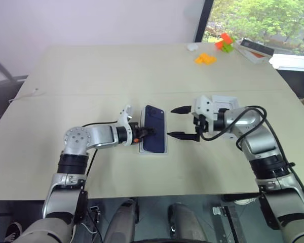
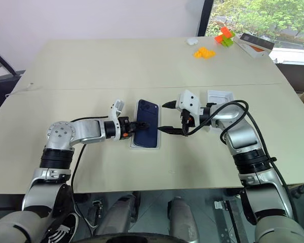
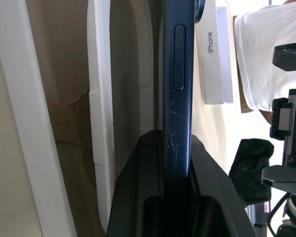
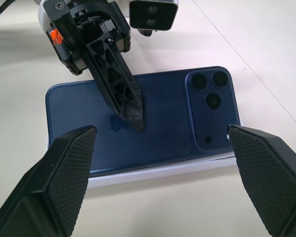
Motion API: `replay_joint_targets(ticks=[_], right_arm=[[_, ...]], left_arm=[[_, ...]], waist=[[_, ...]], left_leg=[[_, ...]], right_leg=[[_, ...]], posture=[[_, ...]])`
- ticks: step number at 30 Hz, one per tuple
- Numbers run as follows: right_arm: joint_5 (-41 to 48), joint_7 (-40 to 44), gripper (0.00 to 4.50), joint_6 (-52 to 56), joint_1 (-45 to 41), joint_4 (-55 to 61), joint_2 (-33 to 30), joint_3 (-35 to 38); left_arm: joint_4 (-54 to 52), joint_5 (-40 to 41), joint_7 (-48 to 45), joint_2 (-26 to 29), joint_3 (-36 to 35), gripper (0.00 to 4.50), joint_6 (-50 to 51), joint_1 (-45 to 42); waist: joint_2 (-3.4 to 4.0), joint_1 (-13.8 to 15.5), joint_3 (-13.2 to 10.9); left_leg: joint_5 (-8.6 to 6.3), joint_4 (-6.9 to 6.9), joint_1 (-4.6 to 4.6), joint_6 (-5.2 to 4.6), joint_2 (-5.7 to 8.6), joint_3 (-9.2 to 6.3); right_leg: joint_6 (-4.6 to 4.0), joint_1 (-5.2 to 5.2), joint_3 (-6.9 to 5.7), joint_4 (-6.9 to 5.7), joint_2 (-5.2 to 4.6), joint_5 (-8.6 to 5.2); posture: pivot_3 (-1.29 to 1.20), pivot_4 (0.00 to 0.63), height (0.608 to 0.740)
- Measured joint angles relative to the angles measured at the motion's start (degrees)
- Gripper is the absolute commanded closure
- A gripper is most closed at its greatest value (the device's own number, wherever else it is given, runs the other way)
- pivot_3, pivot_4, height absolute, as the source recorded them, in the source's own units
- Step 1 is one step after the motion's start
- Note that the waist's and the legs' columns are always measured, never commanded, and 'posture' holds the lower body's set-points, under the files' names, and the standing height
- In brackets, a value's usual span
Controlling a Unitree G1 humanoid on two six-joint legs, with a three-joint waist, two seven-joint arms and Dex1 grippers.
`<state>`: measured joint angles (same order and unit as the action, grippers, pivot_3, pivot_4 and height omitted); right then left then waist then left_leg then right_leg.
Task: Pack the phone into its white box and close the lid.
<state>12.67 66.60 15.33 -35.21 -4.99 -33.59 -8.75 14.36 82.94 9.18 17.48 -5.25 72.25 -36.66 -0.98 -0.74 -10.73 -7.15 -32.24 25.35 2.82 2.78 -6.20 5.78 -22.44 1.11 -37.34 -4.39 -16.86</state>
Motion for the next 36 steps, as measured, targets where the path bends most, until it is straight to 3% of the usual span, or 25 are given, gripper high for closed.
replay_joint_targets(ticks=[4,23,36], right_arm=[[-0.18,-0.17,0.00,-0.58,-1.05,-1.39,0.01,-0.04],[-1.31,-0.43,0.00,-1.84,-1.92,-3.34,0.78,-0.60],[-1.96,-0.51,0.00,-2.81,-2.71,-4.58,1.04,-1.27]], left_arm=[[-0.16,-0.93,1.21,-0.88,-1.19,1.77,1.43,-0.09],[-3.44,0.60,8.57,-0.56,-5.81,1.77,8.14,-2.14],[-7.27,14.70,18.83,4.97,-4.65,1.77,7.01,-2.16]], waist=[[0.00,0.05,0.00],[-0.01,0.00,0.00],[0.00,0.06,0.00]], left_leg=[[0.00,-0.01,-0.01,0.00,0.00,0.00],[0.03,-0.05,-0.02,0.05,-0.01,0.03],[0.03,-0.10,-0.01,0.05,-0.01,-0.04]], right_leg=[[0.05,0.02,0.00,-0.01,0.01,0.02],[0.10,0.01,0.00,-0.08,0.07,0.06],[0.12,0.01,0.03,-0.12,0.04,0.07]], posture=[[0.00,0.150,0.740],[0.00,0.150,0.740],[0.00,0.150,0.740]])
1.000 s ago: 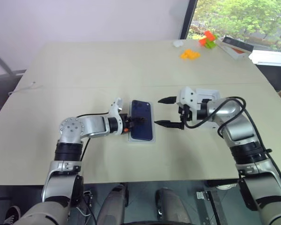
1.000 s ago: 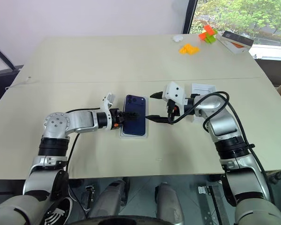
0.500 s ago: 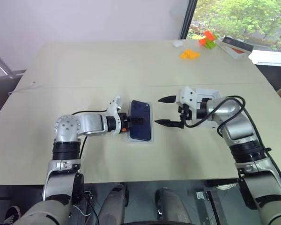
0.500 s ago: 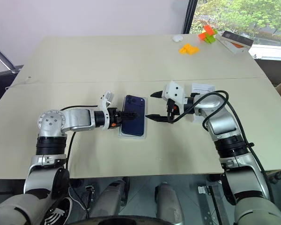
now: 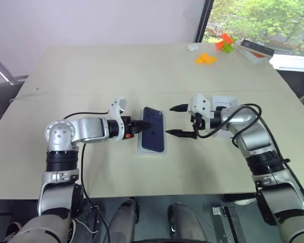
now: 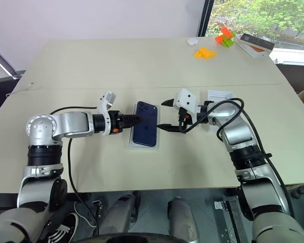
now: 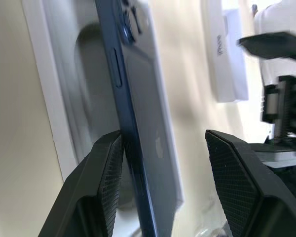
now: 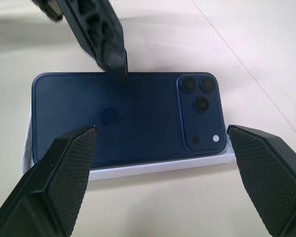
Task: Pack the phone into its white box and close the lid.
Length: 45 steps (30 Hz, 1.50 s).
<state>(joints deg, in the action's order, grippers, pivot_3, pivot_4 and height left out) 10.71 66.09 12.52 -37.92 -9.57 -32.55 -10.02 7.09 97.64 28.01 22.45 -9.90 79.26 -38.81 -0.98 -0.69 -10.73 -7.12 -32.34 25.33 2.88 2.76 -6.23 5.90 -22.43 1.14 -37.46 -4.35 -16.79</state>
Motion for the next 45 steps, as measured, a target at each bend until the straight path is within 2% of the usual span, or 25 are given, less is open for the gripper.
replay_joint_targets(ticks=[10,13,16,19,22,23,26,31,34,38,45], right_arm=[[-0.40,0.06,0.00,-0.53,-0.33,-0.92,0.32,-0.38],[-0.27,-0.19,0.00,0.08,-0.50,-0.95,0.77,-0.37],[1.71,-2.38,0.00,3.65,-1.05,-0.88,3.28,0.94],[3.15,-5.31,0.90,6.88,-1.12,-0.36,4.99,2.15],[3.94,-7.11,2.44,8.33,-0.34,1.71,5.57,2.53],[4.16,-7.18,2.97,8.59,0.22,2.53,5.59,2.50],[3.97,-7.04,4.46,8.38,4.25,6.28,5.29,1.38],[0.33,-9.85,4.46,6.88,6.45,6.94,6.16,-1.99],[-3.43,-13.65,4.46,5.17,6.79,6.88,7.52,-3.99],[-8.17,-16.13,4.46,3.12,8.96,6.18,7.68,-7.68],[-10.87,-17.39,4.46,1.61,8.52,5.27,7.32,-7.93]], left_arm=[[-6.42,13.53,5.00,10.57,6.15,1.77,-6.57,4.32],[-9.23,12.46,3.90,12.47,6.34,1.77,-8.82,4.24],[-11.97,6.76,-0.19,13.07,5.73,1.77,-12.33,4.03],[-12.83,2.79,-3.34,11.94,5.68,2.61,-14.87,5.34],[-12.31,-2.44,-5.76,8.81,5.55,4.14,-18.22,7.43],[-12.01,-4.69,-6.92,8.39,5.81,4.50,-18.90,7.56],[-11.68,-14.14,-11.65,8.08,7.72,4.50,-20.27,7.53],[-9.85,-26.29,-19.23,1.78,13.07,4.50,-21.43,7.57],[-8.67,-30.79,-21.49,-1.28,14.11,4.50,-21.37,7.64],[-8.41,-35.30,-24.38,-1.36,13.62,4.50,-20.76,7.66],[-10.01,-39.61,-27.85,-1.32,11.07,4.50,-19.30,9.50]], waist=[[0.01,-0.01,0.00],[0.01,0.00,0.00],[0.01,0.02,0.01],[0.01,0.03,0.01],[0.01,0.12,0.01],[0.01,0.12,0.01],[0.01,0.12,0.01],[0.01,-0.01,0.01],[0.01,-0.15,0.01],[0.02,-0.13,0.04],[0.02,-0.09,0.12]], left_leg=[[0.00,-0.04,-0.01,0.00,0.00,-0.02],[0.00,-0.05,0.00,0.00,0.00,0.01],[0.00,-0.05,-0.01,0.00,0.00,0.09],[0.00,-0.03,0.00,-0.01,0.01,0.09],[0.00,-0.02,0.01,-0.01,0.03,0.11],[0.00,-0.02,0.02,-0.01,0.03,0.11],[0.00,0.02,0.00,-0.01,0.11,0.14],[0.01,-0.02,0.01,-0.03,0.30,0.14],[0.01,-0.02,-0.01,-0.03,0.27,0.10],[0.02,0.03,-0.03,-0.02,0.28,0.06],[-0.01,0.01,-0.56,0.01,0.27,0.00]], right_leg=[[-0.03,-0.01,0.07,-0.04,-0.06,-0.01],[-0.05,-0.01,0.07,-0.03,-0.05,-0.02],[-0.14,0.01,0.07,-0.03,-0.01,-0.06],[-0.14,-0.01,0.08,-0.02,-0.03,-0.06],[-0.07,-0.02,0.07,0.00,-0.03,-0.03],[-0.07,-0.03,0.06,0.00,-0.02,-0.03],[-0.08,0.00,0.04,0.00,-0.02,-0.03],[-0.08,0.00,0.06,0.00,-0.09,-0.03],[-0.06,-0.02,0.05,-0.03,-0.07,-0.02],[-0.04,-0.01,0.02,-0.03,-0.06,-0.02],[-0.26,0.61,-0.01,-0.02,-0.10,-0.14]], posture=[[0.00,0.150,0.740],[0.00,0.150,0.740],[0.00,0.150,0.740],[0.00,0.150,0.740],[0.00,0.150,0.740],[0.00,0.150,0.740],[0.00,0.150,0.740],[0.00,0.150,0.740],[0.00,0.150,0.740],[0.00,0.150,0.740],[0.00,0.150,0.740]])
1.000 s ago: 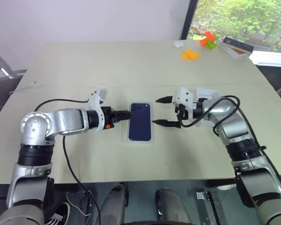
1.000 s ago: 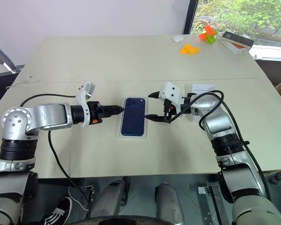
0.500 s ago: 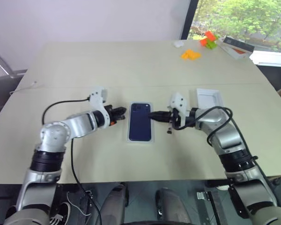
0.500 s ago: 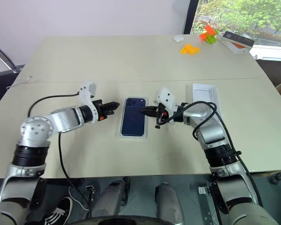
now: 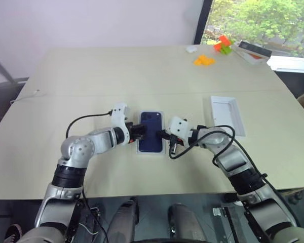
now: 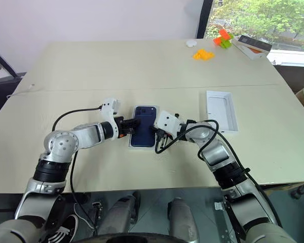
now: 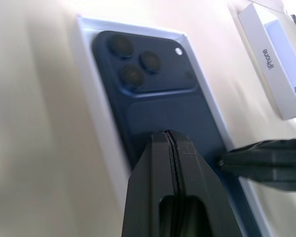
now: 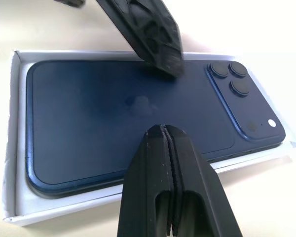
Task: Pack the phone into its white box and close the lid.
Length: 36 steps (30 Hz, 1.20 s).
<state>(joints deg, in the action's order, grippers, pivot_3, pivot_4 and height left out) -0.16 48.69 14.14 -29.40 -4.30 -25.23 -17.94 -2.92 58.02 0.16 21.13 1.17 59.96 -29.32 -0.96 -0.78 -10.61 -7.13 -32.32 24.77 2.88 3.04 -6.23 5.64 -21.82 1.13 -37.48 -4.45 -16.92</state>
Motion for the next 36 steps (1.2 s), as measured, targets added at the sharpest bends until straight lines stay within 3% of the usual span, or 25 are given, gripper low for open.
replay_joint_targets(ticks=[2,4,5,7,12,14,24,25,27,28,34,36], right_arm=[[1.14,0.07,4.46,1.90,-0.94,-0.58,0.01,1.50],[3.02,0.45,3.92,4.30,-2.85,-0.54,-0.06,3.43],[4.19,0.42,3.57,6.59,-4.26,-0.46,-0.05,4.65],[5.55,0.25,2.63,10.10,-6.75,0.06,-0.92,6.76],[7.09,0.75,0.01,16.65,-7.94,2.76,-3.78,8.69],[7.94,0.73,0.00,19.12,-7.93,3.85,-4.03,9.01],[9.63,1.45,0.00,20.18,-6.32,5.61,-5.20,9.11],[9.65,2.04,0.24,19.36,-6.05,5.61,-5.56,9.07],[9.42,3.14,0.76,16.88,-5.50,5.13,-6.65,8.89],[9.15,3.61,1.24,15.63,-5.13,4.68,-7.38,8.73],[3.07,4.30,4.25,5.30,-1.89,-0.97,-9.63,4.69],[1.53,3.97,4.50,3.30,-1.47,-1.30,-9.43,3.31]], left_arm=[[-0.92,-1.26,-0.82,-0.56,-0.35,4.50,-0.48,0.57],[-2.40,-1.77,-2.71,-1.18,-0.98,4.50,-1.15,1.12],[-3.21,-1.76,-3.89,-1.21,-1.41,4.25,-1.64,1.16],[-4.66,-1.75,-5.95,-0.86,-3.22,3.66,-2.39,0.89],[-6.32,-2.72,-13.55,5.09,-6.84,1.12,-4.11,0.92],[-6.26,-2.91,-17.07,7.12,-7.88,0.13,-4.67,1.12],[-5.20,-9.10,-27.70,14.77,-8.33,0.05,-5.64,8.16],[-4.77,-9.70,-28.10,14.70,-8.29,0.01,-5.66,8.54],[-4.59,-11.50,-29.06,14.77,-7.59,0.54,-6.21,8.63],[-4.45,-12.37,-29.30,14.67,-7.14,0.89,-6.82,8.59],[-2.00,-18.37,-27.23,10.80,-5.39,3.77,-8.39,8.15],[-2.01,-20.10,-26.65,9.43,-3.73,4.46,-8.40,8.22]], waist=[[0.00,0.03,-0.02],[-0.01,0.06,-0.04],[-0.01,0.05,-0.04],[-0.01,0.07,-0.03],[0.00,0.03,-0.04],[0.00,-0.12,-0.04],[0.01,0.06,-0.05],[0.01,0.15,-0.05],[0.00,0.19,-0.05],[0.00,0.19,-0.05],[0.01,-0.15,-0.05],[0.00,-0.20,-0.05]], left_leg=[[0.00,0.00,0.00,0.00,-0.03,-0.05],[0.01,0.00,0.05,-0.02,-0.01,-0.08],[0.02,0.00,0.10,-0.03,-0.01,-0.11],[0.03,0.02,0.25,-0.04,-0.01,-0.14],[0.03,0.22,0.58,-0.05,0.01,-0.09],[0.02,0.24,0.60,-0.06,0.01,-0.08],[0.02,0.19,0.59,-0.06,-0.01,-0.05],[0.02,0.18,0.60,-0.06,-0.01,-0.07],[0.01,0.18,0.60,-0.06,0.00,-0.06],[0.01,0.18,0.59,-0.06,0.00,-0.07],[0.01,0.22,0.59,-0.07,-0.03,-0.07],[0.01,0.23,0.59,-0.07,-0.04,-0.06]], right_leg=[[-0.01,-0.01,0.01,0.00,-0.08,0.00],[0.00,-0.04,0.03,0.03,-0.10,0.00],[0.00,-0.08,0.03,0.05,-0.10,0.00],[0.03,-0.27,0.03,0.05,-0.09,0.01],[0.24,-0.71,-0.02,0.03,-0.05,0.12],[0.25,-0.75,-0.01,0.04,-0.07,0.12],[0.02,-0.69,0.02,0.06,-0.14,0.00],[0.02,-0.70,0.01,0.06,-0.15,0.00],[0.02,-0.67,-0.02,0.09,-0.15,0.00],[0.02,-0.65,-0.01,0.11,-0.17,0.00],[0.21,-0.71,0.03,0.12,-0.13,0.10],[0.23,-0.72,0.02,0.12,-0.10,0.11]], posture=[[0.00,0.150,0.740],[0.00,0.150,0.740],[0.00,0.150,0.740],[0.00,0.150,0.740],[0.00,0.150,0.740],[0.00,0.150,0.740],[0.00,0.150,0.740],[0.00,0.150,0.740],[0.00,0.150,0.740],[0.00,0.150,0.740],[0.00,0.150,0.740],[0.00,0.150,0.740]])
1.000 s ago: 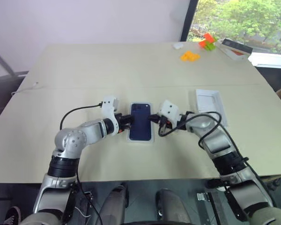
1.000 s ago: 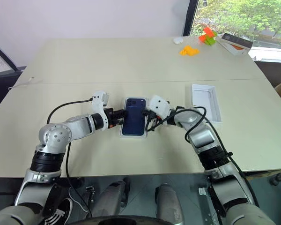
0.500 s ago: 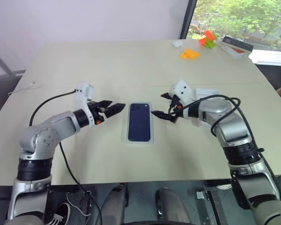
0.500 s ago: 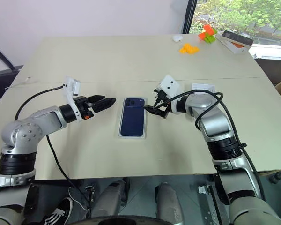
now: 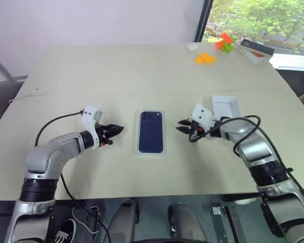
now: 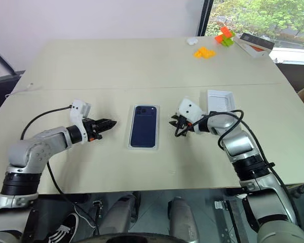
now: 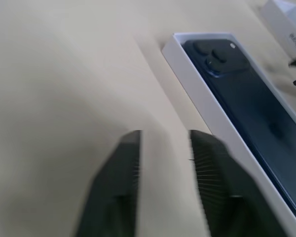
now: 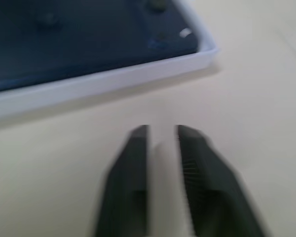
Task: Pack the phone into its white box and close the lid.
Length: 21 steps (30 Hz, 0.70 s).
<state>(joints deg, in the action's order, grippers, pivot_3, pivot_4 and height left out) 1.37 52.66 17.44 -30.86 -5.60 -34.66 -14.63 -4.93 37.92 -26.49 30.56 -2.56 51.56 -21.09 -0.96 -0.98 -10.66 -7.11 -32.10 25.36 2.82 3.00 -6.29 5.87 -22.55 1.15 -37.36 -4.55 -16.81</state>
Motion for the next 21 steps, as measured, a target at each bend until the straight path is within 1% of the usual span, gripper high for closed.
replay_joint_targets(ticks=[5,12,16,21], right_arm=[[-1.41,-1.28,4.50,-1.73,0.10,-0.56,2.50,-1.16],[-1.71,-1.54,4.50,-1.52,0.82,0.02,2.84,-1.52],[-1.72,-0.45,4.50,-1.58,2.63,1.18,0.99,-1.19],[-2.01,-0.22,4.50,-2.77,2.95,1.07,-1.01,-0.25]], left_arm=[[0.41,-4.45,0.77,-3.91,3.40,4.46,-1.69,-0.82],[2.58,-7.42,-0.32,-7.80,6.17,4.46,-1.97,-3.79],[4.01,-9.74,-0.89,-10.85,8.24,4.46,-2.74,-5.38],[6.23,-11.57,-1.72,-13.97,9.76,4.46,-3.53,-7.17]], waist=[[0.00,0.28,0.00],[0.00,0.55,0.01],[0.01,0.70,0.01],[0.02,0.63,0.02]], left_leg=[[0.00,-0.07,-0.03,0.00,0.02,0.01],[0.01,-0.17,-0.04,0.00,0.09,-0.01],[0.01,-0.17,-0.03,-0.01,0.10,-0.02],[0.01,-0.20,-0.04,-0.01,0.11,-0.02]], right_leg=[[0.00,0.09,-0.04,-0.03,0.02,0.00],[0.00,0.22,-0.14,-0.01,-0.03,0.00],[0.02,0.23,-0.17,-0.01,-0.04,-0.01],[0.02,0.27,-0.20,-0.01,-0.03,-0.01]], posture=[[0.00,0.150,0.740],[0.00,0.150,0.740],[0.00,0.150,0.740],[0.00,0.150,0.740]])
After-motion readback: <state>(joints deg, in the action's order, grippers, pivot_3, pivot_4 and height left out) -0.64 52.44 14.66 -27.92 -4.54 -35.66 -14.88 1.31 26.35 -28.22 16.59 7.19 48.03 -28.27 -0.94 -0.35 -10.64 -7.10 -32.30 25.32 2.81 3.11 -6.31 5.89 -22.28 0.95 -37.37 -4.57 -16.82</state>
